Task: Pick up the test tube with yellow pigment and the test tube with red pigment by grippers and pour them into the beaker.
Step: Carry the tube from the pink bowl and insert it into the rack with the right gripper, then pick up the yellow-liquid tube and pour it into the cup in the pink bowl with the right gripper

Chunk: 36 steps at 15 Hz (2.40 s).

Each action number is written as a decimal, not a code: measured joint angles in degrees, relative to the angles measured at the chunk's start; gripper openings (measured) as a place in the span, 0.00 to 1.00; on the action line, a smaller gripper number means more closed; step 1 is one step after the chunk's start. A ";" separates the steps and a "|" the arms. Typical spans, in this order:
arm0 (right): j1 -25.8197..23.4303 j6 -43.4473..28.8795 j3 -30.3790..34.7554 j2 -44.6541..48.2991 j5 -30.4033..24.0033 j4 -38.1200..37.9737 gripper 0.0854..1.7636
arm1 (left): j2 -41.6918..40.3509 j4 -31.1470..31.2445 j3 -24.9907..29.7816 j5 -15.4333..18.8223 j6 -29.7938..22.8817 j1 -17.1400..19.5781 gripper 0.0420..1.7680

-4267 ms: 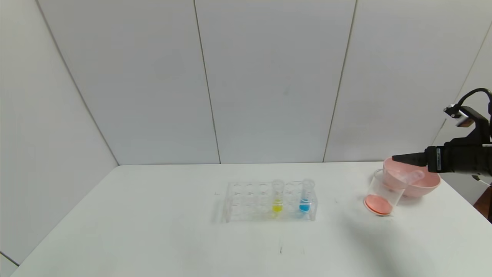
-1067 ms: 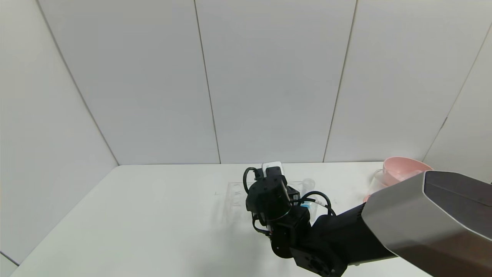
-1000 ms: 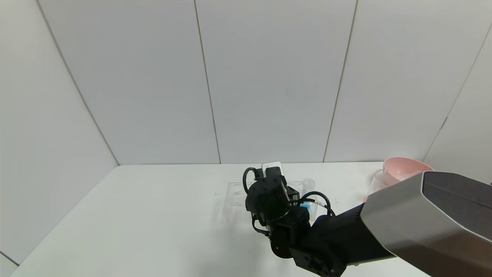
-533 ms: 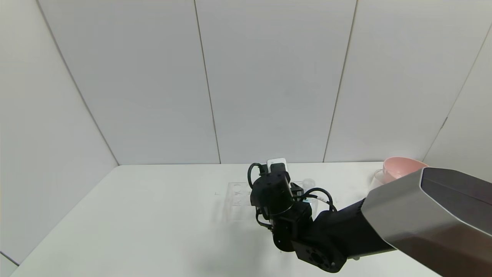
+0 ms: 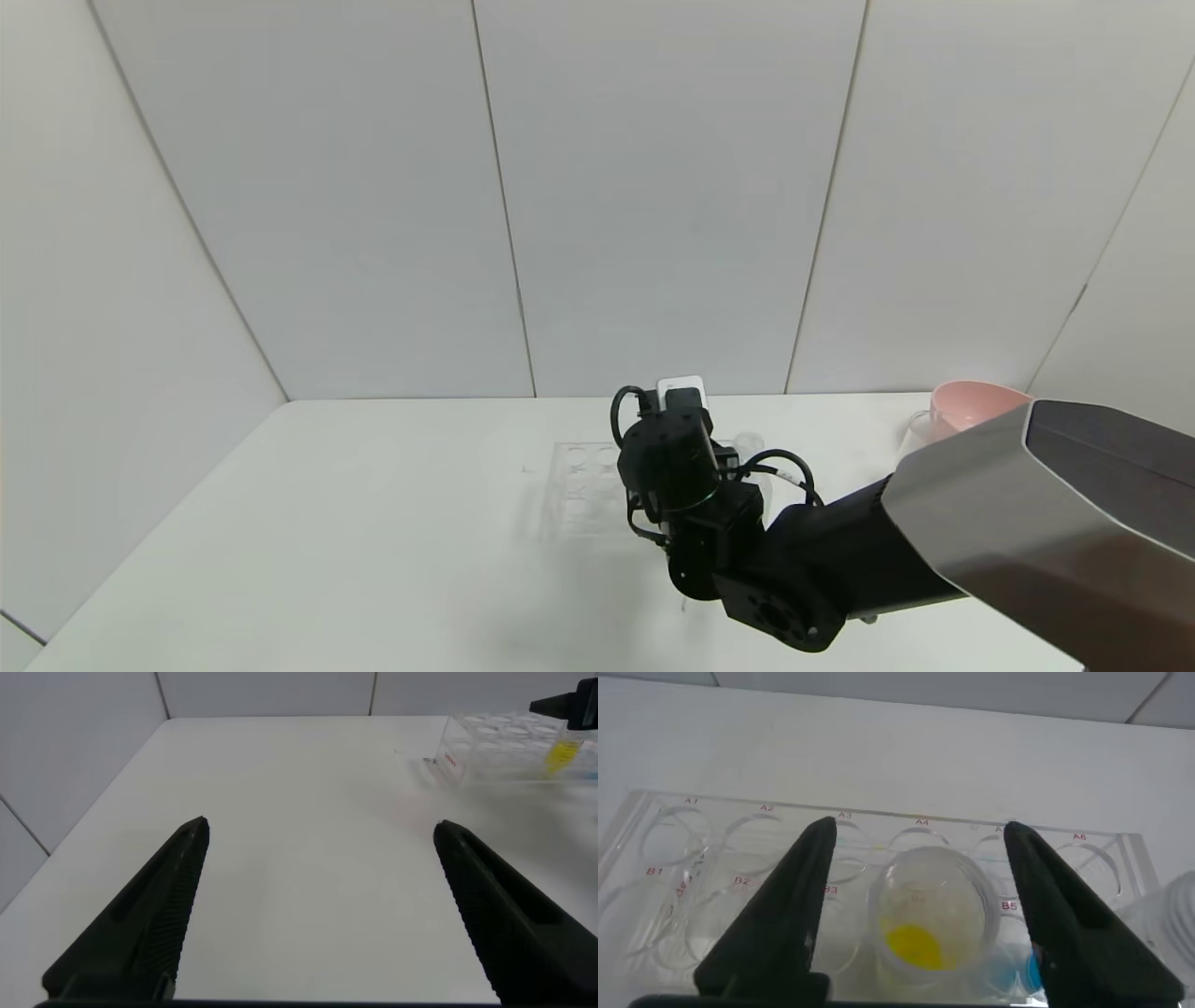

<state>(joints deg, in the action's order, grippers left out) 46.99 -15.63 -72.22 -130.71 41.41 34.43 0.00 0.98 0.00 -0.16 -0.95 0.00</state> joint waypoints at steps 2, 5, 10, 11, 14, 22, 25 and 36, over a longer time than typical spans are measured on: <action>0.02 0.04 0.33 0.15 -0.02 0.13 0.55 | 0.00 0.00 0.00 0.00 0.00 0.00 0.97; 0.00 0.06 0.67 0.20 -0.04 0.22 0.31 | 0.00 0.00 0.00 0.00 0.00 0.00 0.97; 0.00 0.09 0.91 0.37 -0.04 0.28 0.31 | 0.00 0.00 0.00 0.00 0.02 0.00 0.97; 0.00 0.06 0.98 0.46 -0.04 0.30 0.31 | 0.00 0.00 0.00 0.00 0.00 0.00 0.97; -0.22 1.29 0.96 1.66 -0.06 -0.33 0.31 | 0.00 0.00 0.00 0.00 0.00 0.00 0.97; -1.55 8.37 0.33 9.40 -2.99 -2.66 0.31 | 0.00 0.00 0.00 0.02 0.00 -0.02 0.97; -1.44 8.33 0.85 9.98 -3.05 -2.33 0.31 | 0.00 0.00 0.00 0.00 0.00 0.00 0.97; -9.81 15.98 18.22 32.98 -40.66 -20.07 0.31 | 0.00 0.00 0.00 0.00 0.00 0.00 0.97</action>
<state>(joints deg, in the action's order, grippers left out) 37.18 0.35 -53.99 -97.73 0.76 14.36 0.00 0.98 0.00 -0.16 -0.95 0.00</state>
